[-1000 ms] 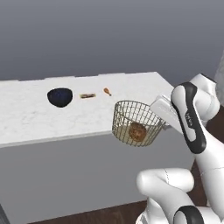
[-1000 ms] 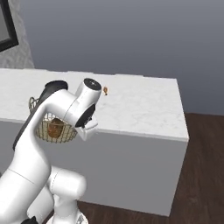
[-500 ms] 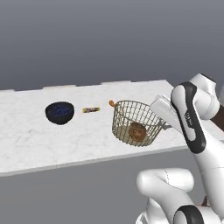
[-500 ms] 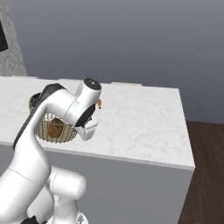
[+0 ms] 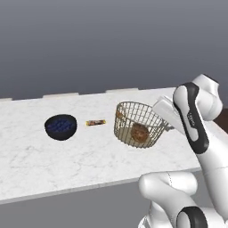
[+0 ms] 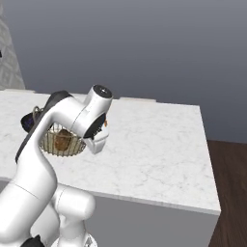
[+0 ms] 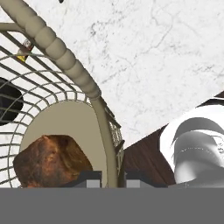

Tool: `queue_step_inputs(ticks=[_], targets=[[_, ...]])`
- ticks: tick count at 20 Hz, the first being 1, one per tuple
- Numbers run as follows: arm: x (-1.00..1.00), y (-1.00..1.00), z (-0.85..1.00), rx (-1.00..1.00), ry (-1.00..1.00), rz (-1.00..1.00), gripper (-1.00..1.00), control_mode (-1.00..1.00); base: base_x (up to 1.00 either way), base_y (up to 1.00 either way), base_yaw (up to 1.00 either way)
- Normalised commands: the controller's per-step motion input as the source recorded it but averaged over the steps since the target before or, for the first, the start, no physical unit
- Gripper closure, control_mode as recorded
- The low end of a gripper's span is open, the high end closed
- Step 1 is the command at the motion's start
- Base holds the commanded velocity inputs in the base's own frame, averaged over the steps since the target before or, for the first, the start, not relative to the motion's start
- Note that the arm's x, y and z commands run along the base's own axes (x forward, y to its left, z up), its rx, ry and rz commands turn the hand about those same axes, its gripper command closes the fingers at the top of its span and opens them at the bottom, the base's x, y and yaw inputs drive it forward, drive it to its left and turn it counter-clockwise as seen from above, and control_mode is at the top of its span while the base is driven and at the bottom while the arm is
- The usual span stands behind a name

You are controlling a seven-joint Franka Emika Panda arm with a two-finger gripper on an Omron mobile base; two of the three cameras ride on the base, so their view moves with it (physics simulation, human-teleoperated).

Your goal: Open the cabinet, pick up the bread from the cabinet and place it in the basket. Then move the basket to the dining counter.

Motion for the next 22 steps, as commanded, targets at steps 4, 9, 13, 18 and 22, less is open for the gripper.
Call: queue_step_inputs(ticks=[4, 9, 13, 18, 22], targets=[[0.58, 0.0, -0.19, 0.0, 0.01, 0.05, 1.0, -1.0, 0.0, 0.0, 0.0], [0.74, -0.13, -0.45, 0.0, 0.04, 0.15, 1.0, -1.0, 0.0, 0.0, 0.0], [0.91, -0.07, -0.84, -0.1, 0.06, 0.11, 1.0, -1.0, 0.0, 0.0, 0.0], [0.59, -0.09, -0.77, -0.13, -0.01, 0.02, 1.0, -1.0, 0.0, 0.0, 0.0], [0.29, -0.01, -0.57, -0.14, -0.04, 0.0, 1.0, -1.0, 0.0, 0.0, 0.0]])
